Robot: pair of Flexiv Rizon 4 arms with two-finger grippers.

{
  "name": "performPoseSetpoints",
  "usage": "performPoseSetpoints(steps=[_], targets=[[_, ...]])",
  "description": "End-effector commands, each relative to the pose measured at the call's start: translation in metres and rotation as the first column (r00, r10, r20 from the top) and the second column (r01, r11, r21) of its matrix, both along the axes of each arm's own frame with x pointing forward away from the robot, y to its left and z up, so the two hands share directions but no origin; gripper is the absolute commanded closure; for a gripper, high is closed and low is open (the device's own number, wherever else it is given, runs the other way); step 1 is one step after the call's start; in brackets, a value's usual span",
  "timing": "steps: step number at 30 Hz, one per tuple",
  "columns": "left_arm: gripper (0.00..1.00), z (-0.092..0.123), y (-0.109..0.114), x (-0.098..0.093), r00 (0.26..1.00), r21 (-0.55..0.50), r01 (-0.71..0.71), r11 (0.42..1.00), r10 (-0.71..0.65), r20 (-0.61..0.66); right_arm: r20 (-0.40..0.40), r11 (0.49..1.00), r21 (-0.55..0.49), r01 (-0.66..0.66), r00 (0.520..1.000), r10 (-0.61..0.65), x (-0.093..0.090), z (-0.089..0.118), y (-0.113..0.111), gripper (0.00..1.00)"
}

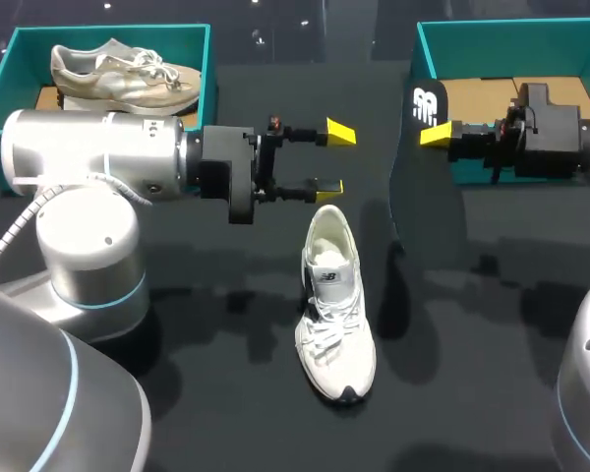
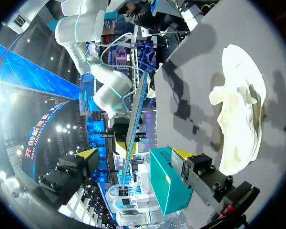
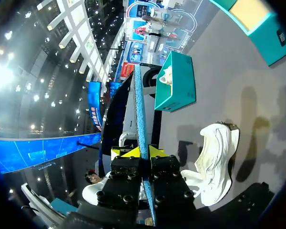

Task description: Take the shoe out of the shoebox, open the shoe tongue, remove and reinsert the insole, then place the shoe into the shoebox

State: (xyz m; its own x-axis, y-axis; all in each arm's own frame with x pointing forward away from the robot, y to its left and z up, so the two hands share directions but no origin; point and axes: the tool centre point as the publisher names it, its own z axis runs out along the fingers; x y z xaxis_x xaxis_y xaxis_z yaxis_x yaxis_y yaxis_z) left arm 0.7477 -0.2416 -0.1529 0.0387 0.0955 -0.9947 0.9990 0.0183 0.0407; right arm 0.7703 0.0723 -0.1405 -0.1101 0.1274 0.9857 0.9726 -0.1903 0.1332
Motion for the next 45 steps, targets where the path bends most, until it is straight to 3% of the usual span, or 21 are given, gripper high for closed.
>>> performPoseSetpoints(steps=[1,9,21,24,26,27,28,40,45], targets=[[0.00,-0.006,-0.009,0.009,1.000,-0.020,0.018,1.000,-0.018,-0.003,-0.008,1.000,0.008,-0.023,1.000,0.023,0.015,-0.009,0.008,1.00],[0.00,-0.006,-0.009,0.009,1.000,-0.020,0.018,1.000,-0.018,-0.003,-0.008,1.000,0.008,-0.023,1.000,0.023,0.015,-0.009,0.008,1.00],[0.00,-0.026,-0.030,0.017,0.999,-0.054,0.020,0.998,-0.023,-0.048,-0.126,0.996,0.064,-0.059,0.990,0.066,0.041,-0.021,0.042,1.00],[0.24,-0.025,-0.032,0.018,0.999,-0.069,0.013,0.998,-0.017,-0.050,-0.149,0.996,0.068,-0.050,0.987,0.060,0.043,-0.025,0.047,1.00],[0.27,-0.024,-0.033,0.018,0.999,-0.076,0.006,0.997,-0.010,-0.050,-0.163,0.997,0.069,-0.043,0.985,0.054,0.044,-0.027,0.049,1.00],[0.45,-0.024,-0.033,0.018,0.999,-0.078,0.006,0.997,-0.010,-0.049,-0.169,0.997,0.071,-0.039,0.984,0.051,0.044,-0.028,0.049,1.00],[0.52,-0.023,-0.033,0.019,0.999,-0.081,0.001,0.997,-0.005,-0.050,-0.174,0.997,0.069,-0.037,0.984,0.048,0.044,-0.029,0.050,1.00],[0.63,-0.027,-0.029,0.024,0.999,-0.054,-0.012,0.998,0.010,-0.037,-0.192,0.997,0.063,-0.038,0.980,0.050,0.037,-0.034,0.061,1.00],[0.74,-0.029,-0.028,0.023,0.999,-0.043,-0.008,0.999,0.007,-0.037,-0.197,0.997,0.063,-0.040,0.979,0.052,0.036,-0.034,0.064,1.00]])
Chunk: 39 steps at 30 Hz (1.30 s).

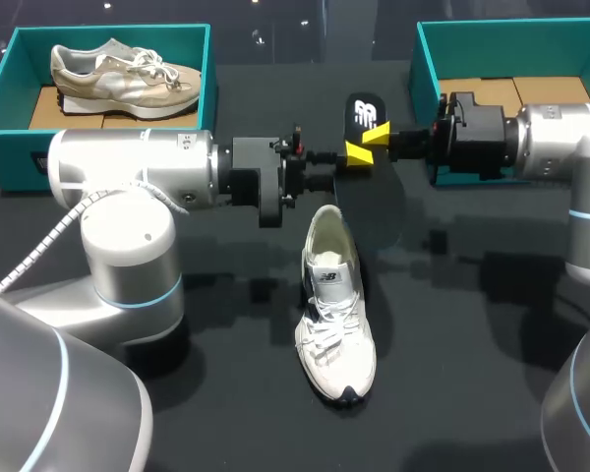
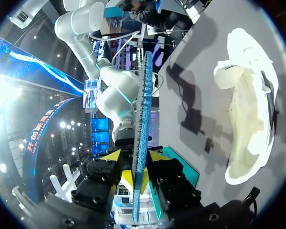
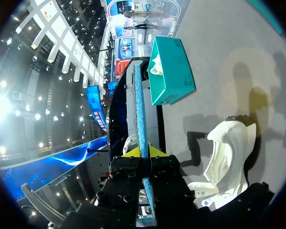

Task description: Take the shoe out of the shoebox, open the shoe tongue, remove and reinsert the insole, then place the shoe into the shoebox

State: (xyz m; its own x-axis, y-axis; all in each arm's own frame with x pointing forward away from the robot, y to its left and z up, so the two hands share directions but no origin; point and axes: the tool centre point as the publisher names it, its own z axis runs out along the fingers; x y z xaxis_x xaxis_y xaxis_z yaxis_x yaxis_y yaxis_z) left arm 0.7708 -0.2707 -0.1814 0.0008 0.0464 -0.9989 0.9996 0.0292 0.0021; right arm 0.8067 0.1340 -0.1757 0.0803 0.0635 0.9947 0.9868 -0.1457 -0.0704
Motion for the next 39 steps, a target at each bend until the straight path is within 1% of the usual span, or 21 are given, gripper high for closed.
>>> performPoseSetpoints(steps=[1,3,4,5,12,13,14,15,19,23,26,29,31,32,33,34,35,39], targets=[[0.78,-0.001,0.001,0.000,1.000,0.008,0.001,1.000,-0.001,0.001,-0.005,1.000,-0.005,0.001,1.000,-0.001,0.000,0.001,0.002,1.00],[0.84,-0.001,0.001,0.000,1.000,0.011,-0.003,1.000,0.003,0.004,-0.008,1.000,-0.005,0.001,1.000,-0.001,0.000,0.000,0.002,1.00],[0.89,-0.001,0.001,0.000,1.000,0.012,-0.005,1.000,0.005,0.006,-0.009,1.000,-0.004,0.001,1.000,-0.001,0.000,0.000,0.002,1.00],[1.00,-0.001,0.001,0.000,1.000,0.013,-0.005,1.000,0.005,0.006,-0.010,1.000,-0.003,0.000,1.000,0.000,0.000,0.000,0.002,1.00],[1.00,-0.003,0.001,0.000,1.000,0.014,-0.009,1.000,0.009,0.011,-0.021,1.000,0.007,-0.008,1.000,0.008,0.000,-0.004,0.001,1.00],[1.00,-0.003,0.002,-0.001,1.000,0.014,-0.009,1.000,0.009,0.011,-0.022,1.000,0.008,-0.008,1.000,0.008,0.000,-0.004,0.000,0.78],[1.00,-0.003,0.004,-0.001,1.000,0.014,-0.010,1.000,0.010,0.011,-0.022,1.000,0.010,-0.008,1.000,0.008,-0.001,-0.004,-0.002,0.53],[1.00,-0.001,0.006,-0.003,1.000,0.014,-0.011,1.000,0.011,0.011,-0.023,1.000,0.012,-0.006,1.000,0.006,-0.001,-0.004,-0.004,0.00],[1.00,0.003,0.019,-0.005,1.000,0.021,-0.020,1.000,0.019,0.015,-0.006,1.000,0.013,0.002,1.000,-0.002,-0.009,-0.002,-0.016,0.00],[1.00,0.006,0.036,-0.006,0.999,0.030,-0.037,0.999,0.038,-0.035,0.029,1.000,0.019,0.002,1.000,-0.003,-0.021,-0.001,-0.031,0.00],[1.00,0.007,0.046,-0.007,0.993,0.034,-0.046,0.998,0.049,-0.112,0.043,1.000,0.006,0.001,0.999,-0.001,-0.030,0.000,-0.042,0.00],[1.00,0.007,0.053,-0.012,0.974,0.034,-0.044,0.998,0.050,-0.223,0.064,1.000,0.000,0.004,0.998,-0.004,-0.038,0.000,-0.052,0.00],[1.00,0.007,0.054,-0.017,0.948,0.034,-0.045,0.998,0.053,-0.313,0.085,1.000,-0.003,0.010,0.996,-0.010,-0.042,-0.001,-0.060,0.00],[1.00,0.008,0.055,-0.019,0.918,0.033,-0.056,0.998,0.064,-0.392,0.086,1.000,-0.007,0.012,0.996,-0.012,-0.044,-0.001,-0.062,0.00],[1.00,0.008,0.057,-0.018,0.817,0.016,-0.050,0.999,0.050,-0.575,0.086,1.000,-0.007,0.012,0.996,-0.012,-0.044,-0.001,-0.062,0.00],[1.00,0.007,0.057,-0.016,0.721,0.012,-0.045,0.999,0.041,-0.691,0.086,1.000,-0.007,0.012,0.996,-0.012,-0.044,-0.001,-0.062,0.00],[1.00,0.005,0.057,-0.016,0.600,0.008,-0.015,1.000,0.016,-0.800,0.086,1.000,-0.007,0.012,0.996,-0.012,-0.044,-0.001,-0.062,0.00],[1.00,0.005,0.057,-0.016,0.600,0.008,-0.015,1.000,0.016,-0.800,0.086,1.000,-0.007,0.012,0.996,-0.012,-0.044,-0.001,-0.062,0.00]])
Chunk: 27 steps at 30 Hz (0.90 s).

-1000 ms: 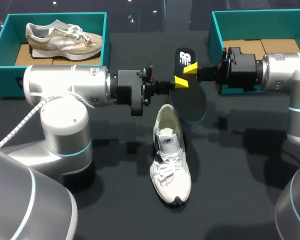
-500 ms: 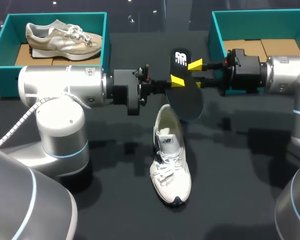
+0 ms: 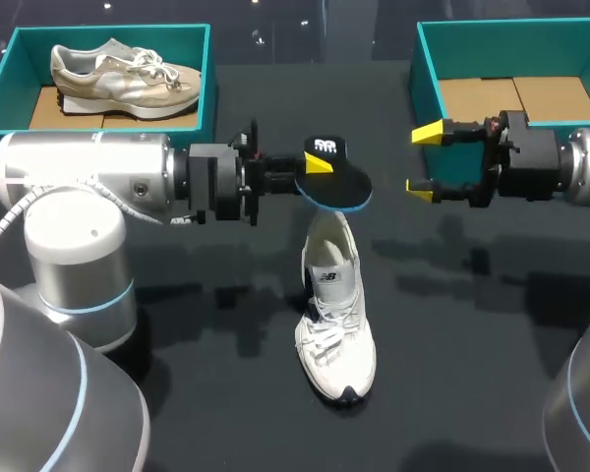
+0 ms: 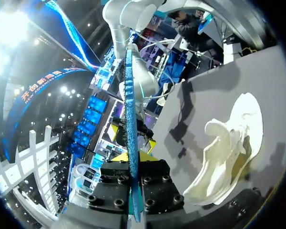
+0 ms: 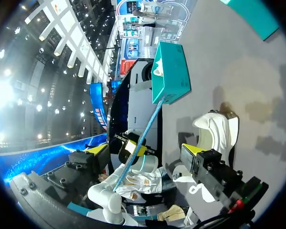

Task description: Take the shoe out of the shoebox, open the shoe tongue, remove and reinsert the insole, then place the shoe into the shoebox

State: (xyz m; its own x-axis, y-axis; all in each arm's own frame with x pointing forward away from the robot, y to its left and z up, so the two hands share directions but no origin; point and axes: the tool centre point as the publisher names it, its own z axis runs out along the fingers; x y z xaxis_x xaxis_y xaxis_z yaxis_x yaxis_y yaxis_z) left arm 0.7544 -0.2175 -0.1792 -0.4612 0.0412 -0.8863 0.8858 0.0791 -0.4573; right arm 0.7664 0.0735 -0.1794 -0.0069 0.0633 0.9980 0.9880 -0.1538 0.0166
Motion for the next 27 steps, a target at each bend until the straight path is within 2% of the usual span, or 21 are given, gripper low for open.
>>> performPoseSetpoints(steps=[1,8,11,14,18,22,25,27], targets=[[1.00,0.002,0.004,0.001,0.901,-0.029,0.019,0.999,-0.030,-0.433,-0.002,1.000,-0.007,0.004,1.000,-0.004,-0.004,0.002,-0.001,0.00],[1.00,0.002,0.004,0.001,0.901,-0.029,0.019,0.999,-0.030,-0.433,-0.002,1.000,-0.007,0.004,1.000,-0.004,-0.004,0.002,-0.001,0.00],[1.00,0.008,-0.001,-0.004,0.829,0.011,0.042,0.999,-0.028,-0.559,-0.002,1.000,-0.007,0.004,1.000,-0.004,-0.004,0.002,-0.001,0.00],[1.00,0.016,-0.002,-0.004,0.706,0.037,0.036,0.999,0.000,-0.708,-0.002,1.000,-0.007,0.004,1.000,-0.004,-0.004,0.002,-0.001,0.00],[1.00,0.023,-0.002,-0.006,0.572,0.049,0.019,0.999,0.029,-0.820,-0.002,1.000,-0.007,0.004,1.000,-0.004,-0.004,0.002,-0.001,0.00],[1.00,0.027,-0.002,-0.005,0.401,0.038,-0.011,0.999,0.039,-0.915,-0.002,1.000,-0.007,0.004,1.000,-0.004,-0.004,0.002,-0.001,0.00],[1.00,0.036,-0.005,0.003,0.217,0.039,-0.014,0.999,0.041,-0.975,-0.002,1.000,-0.007,0.004,1.000,-0.004,-0.004,0.002,-0.001,0.00],[1.00,0.036,-0.005,0.003,0.217,0.039,-0.014,0.999,0.041,-0.975,-0.002,1.000,-0.007,0.004,1.000,-0.004,-0.004,0.002,-0.001,0.00]])
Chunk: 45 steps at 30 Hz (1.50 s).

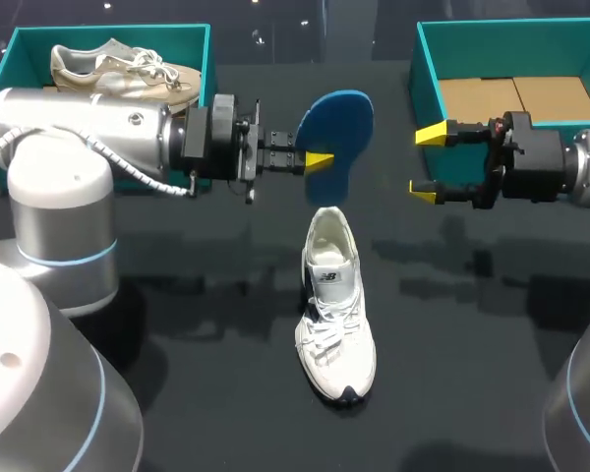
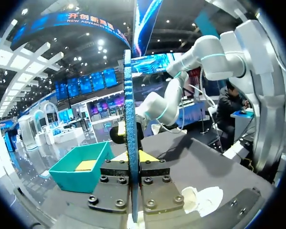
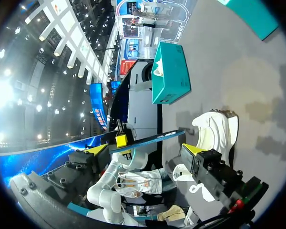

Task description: Take the shoe out of the shoebox, open the shoe tongue, remove and reinsert the insole, then place the shoe into the shoebox

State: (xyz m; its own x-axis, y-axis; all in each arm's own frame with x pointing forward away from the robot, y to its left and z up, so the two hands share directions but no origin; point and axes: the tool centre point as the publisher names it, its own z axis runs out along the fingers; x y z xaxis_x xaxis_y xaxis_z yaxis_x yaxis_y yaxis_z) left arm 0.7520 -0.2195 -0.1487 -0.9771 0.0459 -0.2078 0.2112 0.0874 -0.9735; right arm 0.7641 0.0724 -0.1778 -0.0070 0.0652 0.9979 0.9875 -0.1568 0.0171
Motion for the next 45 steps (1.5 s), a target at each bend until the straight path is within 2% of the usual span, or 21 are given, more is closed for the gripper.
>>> performPoseSetpoints(steps=[1,7,9,11,15,16,19,23,37,45], targets=[[1.00,0.006,-0.003,0.005,0.891,0.032,-0.021,0.999,0.033,-0.453,-0.002,1.000,-0.005,0.001,1.000,-0.001,-0.002,0.001,0.000,0.00],[1.00,0.006,-0.003,0.005,0.891,0.032,-0.021,0.999,0.033,-0.453,-0.002,1.000,-0.005,0.001,1.000,-0.001,-0.002,0.001,0.000,0.00],[1.00,0.001,-0.005,0.006,0.861,0.050,-0.033,0.998,0.054,-0.506,-0.002,1.000,-0.005,0.001,1.000,-0.001,-0.002,0.001,0.000,0.00],[1.00,-0.001,-0.006,0.007,0.779,0.055,-0.016,0.998,0.047,-0.625,-0.002,1.000,-0.005,0.001,1.000,-0.001,-0.002,0.001,0.000,0.00],[1.00,-0.005,-0.005,0.008,0.650,0.061,-0.029,0.998,0.065,-0.758,-0.002,1.000,-0.005,0.001,1.000,-0.001,-0.002,0.001,0.000,0.00],[1.00,-0.006,-0.005,0.010,0.595,0.060,-0.034,0.998,0.068,-0.801,-0.002,1.000,-0.005,0.001,1.000,-0.001,-0.002,0.001,0.000,0.00],[1.00,-0.006,-0.004,0.013,0.497,0.059,-0.057,0.997,0.079,-0.864,-0.002,1.000,-0.005,0.001,1.000,-0.001,-0.002,0.001,0.000,0.00],[1.00,-0.007,-0.003,0.015,0.407,0.064,-0.071,0.995,0.087,-0.909,-0.002,1.000,-0.005,0.001,1.000,-0.001,-0.002,0.001,0.000,0.00],[1.00,-0.025,-0.006,0.017,0.193,0.097,-0.104,0.990,0.116,-0.974,-0.002,1.000,-0.005,0.001,1.000,-0.001,-0.002,0.001,0.000,0.00],[1.00,-0.039,-0.009,0.017,0.106,0.085,-0.088,0.992,0.094,-0.990,-0.002,1.000,-0.005,0.001,1.000,-0.001,-0.002,0.001,0.000,0.00]])
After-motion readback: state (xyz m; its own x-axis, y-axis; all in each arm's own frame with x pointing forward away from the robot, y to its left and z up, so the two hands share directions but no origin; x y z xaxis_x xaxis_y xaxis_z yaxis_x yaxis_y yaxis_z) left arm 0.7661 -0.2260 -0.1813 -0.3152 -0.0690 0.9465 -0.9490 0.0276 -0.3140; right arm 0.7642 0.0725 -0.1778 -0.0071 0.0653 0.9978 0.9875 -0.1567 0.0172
